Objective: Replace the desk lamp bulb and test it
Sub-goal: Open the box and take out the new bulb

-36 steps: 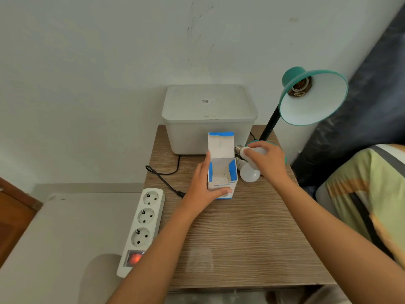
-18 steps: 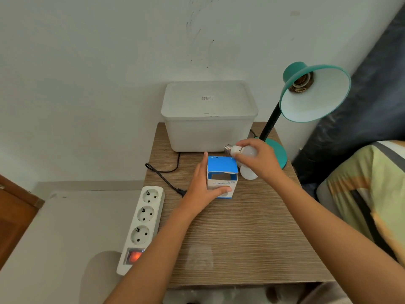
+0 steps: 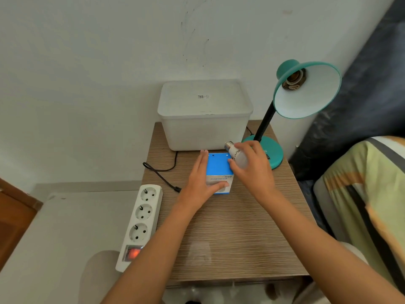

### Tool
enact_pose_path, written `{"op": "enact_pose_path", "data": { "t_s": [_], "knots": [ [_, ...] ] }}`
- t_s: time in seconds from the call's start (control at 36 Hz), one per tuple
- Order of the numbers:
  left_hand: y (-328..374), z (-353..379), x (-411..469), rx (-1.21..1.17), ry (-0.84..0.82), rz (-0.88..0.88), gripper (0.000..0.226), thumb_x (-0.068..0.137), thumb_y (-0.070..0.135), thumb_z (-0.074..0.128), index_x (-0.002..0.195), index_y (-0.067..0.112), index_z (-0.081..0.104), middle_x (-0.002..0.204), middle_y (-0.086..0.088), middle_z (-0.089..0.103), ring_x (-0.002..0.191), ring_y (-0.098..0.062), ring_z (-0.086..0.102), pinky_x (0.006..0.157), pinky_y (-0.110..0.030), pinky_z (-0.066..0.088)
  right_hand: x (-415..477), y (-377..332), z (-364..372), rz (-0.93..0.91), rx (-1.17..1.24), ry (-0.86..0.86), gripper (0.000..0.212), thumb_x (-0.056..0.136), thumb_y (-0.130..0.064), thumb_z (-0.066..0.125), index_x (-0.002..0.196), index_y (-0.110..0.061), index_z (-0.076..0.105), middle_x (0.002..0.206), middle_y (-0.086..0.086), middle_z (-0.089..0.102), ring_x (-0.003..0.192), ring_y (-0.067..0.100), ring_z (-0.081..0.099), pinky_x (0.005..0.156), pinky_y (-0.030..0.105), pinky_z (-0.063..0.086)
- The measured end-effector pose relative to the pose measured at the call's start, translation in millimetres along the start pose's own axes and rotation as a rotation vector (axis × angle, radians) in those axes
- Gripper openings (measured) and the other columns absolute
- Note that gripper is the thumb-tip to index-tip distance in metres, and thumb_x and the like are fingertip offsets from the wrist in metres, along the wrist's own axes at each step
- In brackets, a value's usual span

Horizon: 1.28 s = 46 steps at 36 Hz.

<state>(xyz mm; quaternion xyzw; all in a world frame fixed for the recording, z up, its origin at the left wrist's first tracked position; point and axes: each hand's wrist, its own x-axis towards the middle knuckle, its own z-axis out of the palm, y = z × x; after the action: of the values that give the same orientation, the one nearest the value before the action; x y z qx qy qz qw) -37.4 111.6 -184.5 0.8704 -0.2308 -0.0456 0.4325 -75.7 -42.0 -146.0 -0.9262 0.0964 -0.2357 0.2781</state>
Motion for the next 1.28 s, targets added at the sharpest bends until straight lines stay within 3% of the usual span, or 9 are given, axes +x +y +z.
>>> {"op": "enact_pose_path", "data": {
  "t_s": [0.25,0.61,0.72,0.83,0.92,1.0,1.11,1.19,1.28],
  "knots": [
    [-2.9,-0.3,0.8,0.086,0.029,0.041,0.097,0.076,0.041,0.072,0.149,0.016,0.013,0.158,-0.005,0.011,0.139,-0.019,0.028,0.099,-0.029,0.044,1.7,-5.6,4.5,-0.016,-0.06,0.002,0.044,0.083,-0.023,0.064,0.124,-0.012,0.054,0.124,0.01,0.05,0.109,0.025,0.051,0.085,0.034,0.047],
    [0.8,4.1,5.4,-0.027,0.054,-0.023,0.096,0.074,0.038,0.076,0.148,0.018,0.018,0.155,0.001,0.018,0.132,-0.007,0.029,0.091,-0.011,0.033,4.2,-8.6,9.6,0.075,0.034,0.034,0.041,0.082,-0.021,0.062,0.121,-0.012,0.054,0.121,0.01,0.049,0.105,0.027,0.051,0.081,0.036,0.049],
    [1.8,5.6,5.8,-0.076,0.05,-0.036,0.098,0.073,0.034,0.078,0.148,0.017,0.018,0.153,-0.002,0.021,0.135,-0.014,0.029,0.101,-0.021,0.036,4.2,-7.9,5.7,0.163,0.129,0.028,0.039,0.081,-0.019,0.063,0.118,-0.012,0.056,0.117,0.008,0.05,0.102,0.023,0.053,0.081,0.029,0.044],
    [4.0,2.5,7.9,-0.102,0.026,-0.045,0.096,0.072,0.029,0.08,0.146,0.017,0.022,0.149,-0.004,0.025,0.133,-0.015,0.031,0.106,-0.032,0.038,2.3,-8.1,-1.3,0.223,0.186,0.063,0.037,0.08,-0.02,0.066,0.115,-0.012,0.058,0.114,0.006,0.052,0.09,0.01,0.045,0.065,0.009,0.033],
    [5.8,0.7,9.9,-0.104,0.014,-0.051,0.095,0.071,0.025,0.081,0.145,0.015,0.023,0.148,-0.005,0.025,0.132,-0.015,0.031,0.104,-0.024,0.033,-0.5,-8.7,-10.5,0.23,0.226,0.1,0.036,0.078,-0.02,0.068,0.112,-0.011,0.06,0.11,0.007,0.054,0.088,0.009,0.044,0.062,0.008,0.033],
    [9.1,-1.7,8.3,-0.09,0.001,-0.051,0.095,0.071,0.025,0.081,0.145,0.015,0.022,0.149,-0.004,0.02,0.134,-0.015,0.027,0.102,-0.02,0.028,-4.0,-10.9,-22.9,0.257,0.274,0.127,0.035,0.077,-0.02,0.069,0.111,-0.012,0.06,0.109,0.004,0.055,0.093,0.012,0.049,0.075,0.017,0.038],
    [19.6,-8.1,3.2,-0.082,0.028,-0.036,0.104,0.069,0.035,0.082,0.148,0.017,0.016,0.156,0.001,0.006,0.141,-0.012,0.014,0.105,-0.019,0.017,-12.0,-14.8,-45.4,0.278,0.34,0.211,0.031,0.076,-0.02,0.07,0.106,-0.016,0.062,0.108,0.001,0.059,0.094,0.009,0.05,0.075,0.006,0.038],
    [42.7,-13.3,2.8,-0.09,0.095,0.051,0.105,0.066,0.042,0.081,0.148,0.023,0.018,0.156,0.011,0.006,0.139,0.0,0.01,0.11,-0.022,0.015,-14.4,-19.3,-71.7,0.282,0.417,0.277,0.029,0.077,-0.024,0.069,0.105,-0.022,0.06,0.105,-0.006,0.057,0.099,0.009,0.052,0.09,0.029,0.047],
    [80.4,-17.4,13.2,-0.12,0.031,0.201,0.101,0.069,0.042,0.08,0.147,0.03,0.017,0.156,0.015,0.007,0.136,0.008,0.008,0.109,-0.019,0.014,-3.1,-22.7,-103.2,0.297,0.504,0.322,0.034,0.076,-0.029,0.07,0.108,-0.023,0.058,0.11,-0.005,0.056,0.104,0.01,0.052,0.095,0.037,0.046]
  ]
}}
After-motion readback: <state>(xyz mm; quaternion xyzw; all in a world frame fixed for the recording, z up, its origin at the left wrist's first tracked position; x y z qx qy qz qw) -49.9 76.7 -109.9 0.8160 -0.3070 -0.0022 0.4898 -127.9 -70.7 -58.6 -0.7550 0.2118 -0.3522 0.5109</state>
